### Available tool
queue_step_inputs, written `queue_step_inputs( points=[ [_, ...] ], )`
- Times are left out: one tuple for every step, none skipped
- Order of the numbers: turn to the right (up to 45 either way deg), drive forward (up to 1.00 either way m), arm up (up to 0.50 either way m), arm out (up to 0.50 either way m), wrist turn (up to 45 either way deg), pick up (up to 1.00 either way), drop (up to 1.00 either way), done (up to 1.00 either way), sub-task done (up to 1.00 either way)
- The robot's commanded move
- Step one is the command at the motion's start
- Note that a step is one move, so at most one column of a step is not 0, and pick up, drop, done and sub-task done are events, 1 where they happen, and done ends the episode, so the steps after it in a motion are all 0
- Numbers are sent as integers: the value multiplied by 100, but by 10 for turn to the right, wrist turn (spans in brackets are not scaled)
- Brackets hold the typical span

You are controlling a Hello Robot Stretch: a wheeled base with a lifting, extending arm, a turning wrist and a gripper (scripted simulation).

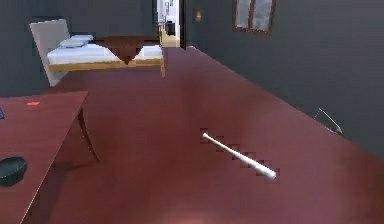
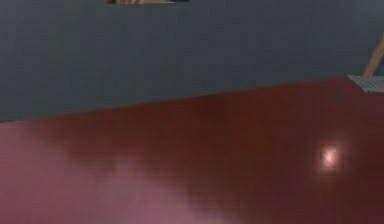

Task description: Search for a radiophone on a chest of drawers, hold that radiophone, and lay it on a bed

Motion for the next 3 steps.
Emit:
queue_step_inputs(
  points=[
    [0, 60, 0, 0, 0, 0, 0, 0, 0],
    [-120, 0, 0, 0, 0, 0, 0, 0, 0],
    [0, 85, 0, 0, 0, 0, 0, 0, 0]
  ],
)
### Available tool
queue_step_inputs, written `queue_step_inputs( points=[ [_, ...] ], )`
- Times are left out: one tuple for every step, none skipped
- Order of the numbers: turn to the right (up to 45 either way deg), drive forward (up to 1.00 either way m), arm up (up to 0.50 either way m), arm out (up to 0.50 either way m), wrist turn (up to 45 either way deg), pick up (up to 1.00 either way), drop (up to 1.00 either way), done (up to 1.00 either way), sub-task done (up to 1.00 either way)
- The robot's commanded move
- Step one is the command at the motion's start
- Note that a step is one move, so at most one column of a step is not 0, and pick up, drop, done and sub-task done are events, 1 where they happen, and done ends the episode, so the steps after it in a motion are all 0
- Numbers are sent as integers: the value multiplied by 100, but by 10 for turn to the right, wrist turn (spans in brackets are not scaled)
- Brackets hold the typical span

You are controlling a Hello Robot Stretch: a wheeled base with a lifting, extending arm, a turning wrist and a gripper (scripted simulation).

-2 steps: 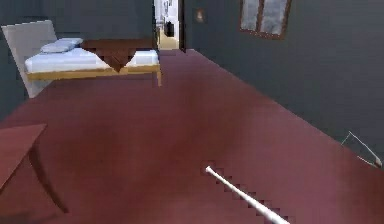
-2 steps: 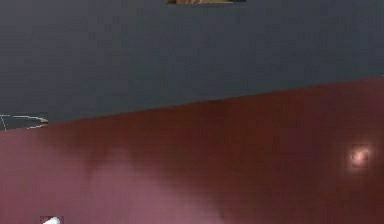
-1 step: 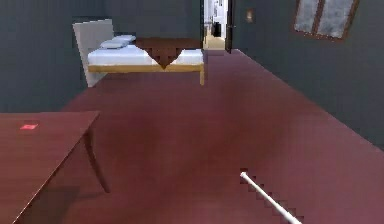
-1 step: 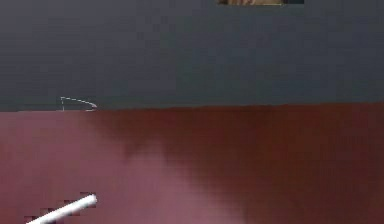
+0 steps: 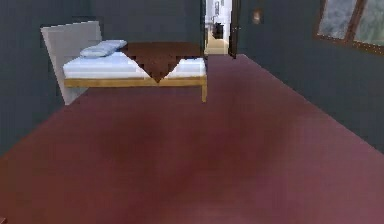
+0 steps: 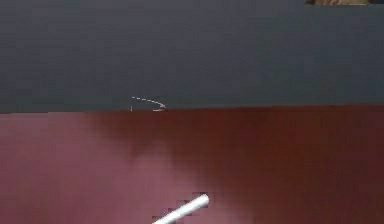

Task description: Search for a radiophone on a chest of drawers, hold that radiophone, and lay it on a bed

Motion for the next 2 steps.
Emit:
queue_step_inputs(
  points=[
    [450, 0, 0, 0, 0, 0, 0, 0, 0],
    [450, 0, 0, 0, 0, 0, 0, 0, 0]
  ],
)
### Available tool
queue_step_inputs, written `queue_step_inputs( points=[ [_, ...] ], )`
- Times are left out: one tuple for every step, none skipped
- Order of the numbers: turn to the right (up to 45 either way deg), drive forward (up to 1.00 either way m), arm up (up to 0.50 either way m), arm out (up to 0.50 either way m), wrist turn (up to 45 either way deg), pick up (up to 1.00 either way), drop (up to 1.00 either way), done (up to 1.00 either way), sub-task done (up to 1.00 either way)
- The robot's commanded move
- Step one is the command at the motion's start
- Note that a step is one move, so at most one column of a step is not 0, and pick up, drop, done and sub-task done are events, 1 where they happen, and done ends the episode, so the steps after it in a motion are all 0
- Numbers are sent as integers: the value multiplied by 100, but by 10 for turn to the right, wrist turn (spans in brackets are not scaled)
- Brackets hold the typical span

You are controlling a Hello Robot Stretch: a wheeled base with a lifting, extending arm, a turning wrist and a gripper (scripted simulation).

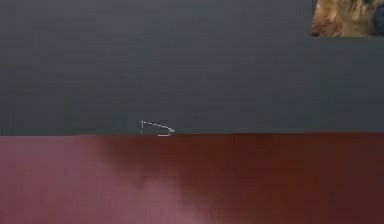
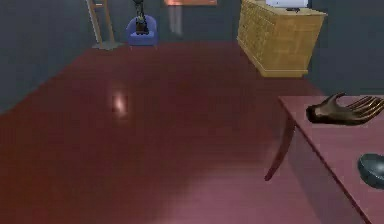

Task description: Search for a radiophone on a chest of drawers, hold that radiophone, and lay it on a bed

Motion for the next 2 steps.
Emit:
queue_step_inputs(
  points=[
    [450, 0, 0, 0, 0, 0, 0, 0, 0],
    [150, 0, 0, 0, 0, 0, 0, 0, 0]
  ],
)
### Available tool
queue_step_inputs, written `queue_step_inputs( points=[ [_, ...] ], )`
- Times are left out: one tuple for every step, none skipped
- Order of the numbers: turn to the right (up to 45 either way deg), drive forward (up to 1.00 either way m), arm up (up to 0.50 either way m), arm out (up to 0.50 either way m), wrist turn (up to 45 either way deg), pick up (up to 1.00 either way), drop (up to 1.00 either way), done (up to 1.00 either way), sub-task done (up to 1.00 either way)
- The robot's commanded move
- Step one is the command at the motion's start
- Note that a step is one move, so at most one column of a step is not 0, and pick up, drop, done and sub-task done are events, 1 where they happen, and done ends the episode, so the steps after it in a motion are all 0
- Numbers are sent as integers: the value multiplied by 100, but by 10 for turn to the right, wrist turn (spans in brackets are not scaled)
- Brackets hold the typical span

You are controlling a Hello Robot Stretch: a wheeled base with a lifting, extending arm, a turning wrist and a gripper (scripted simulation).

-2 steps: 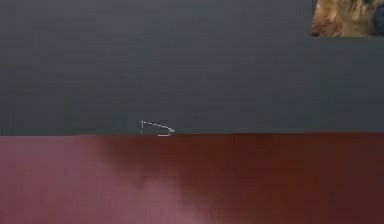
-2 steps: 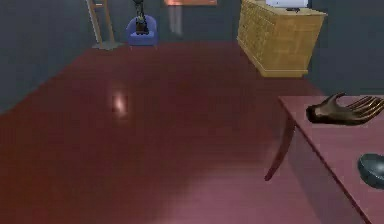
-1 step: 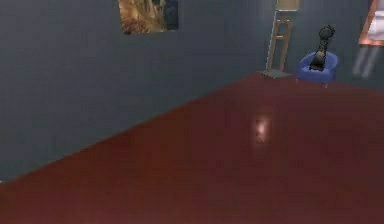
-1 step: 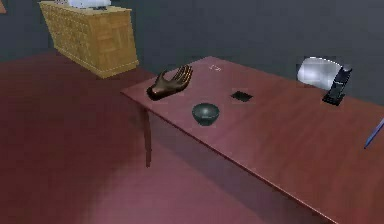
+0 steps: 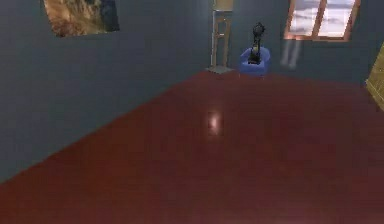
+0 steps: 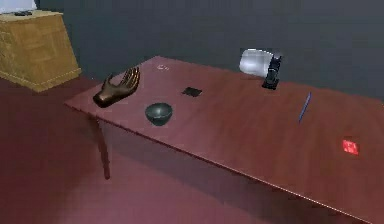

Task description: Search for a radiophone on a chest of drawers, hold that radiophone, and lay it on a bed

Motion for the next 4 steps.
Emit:
queue_step_inputs(
  points=[
    [0, 100, 0, 0, 0, 0, 0, 0, 0],
    [-450, 0, 0, 0, 0, 0, 0, 0, 0],
    [-150, 0, 0, 0, 0, 0, 0, 0, 0],
    [0, 70, 0, 0, 0, 0, 0, 0, 0]
  ],
)
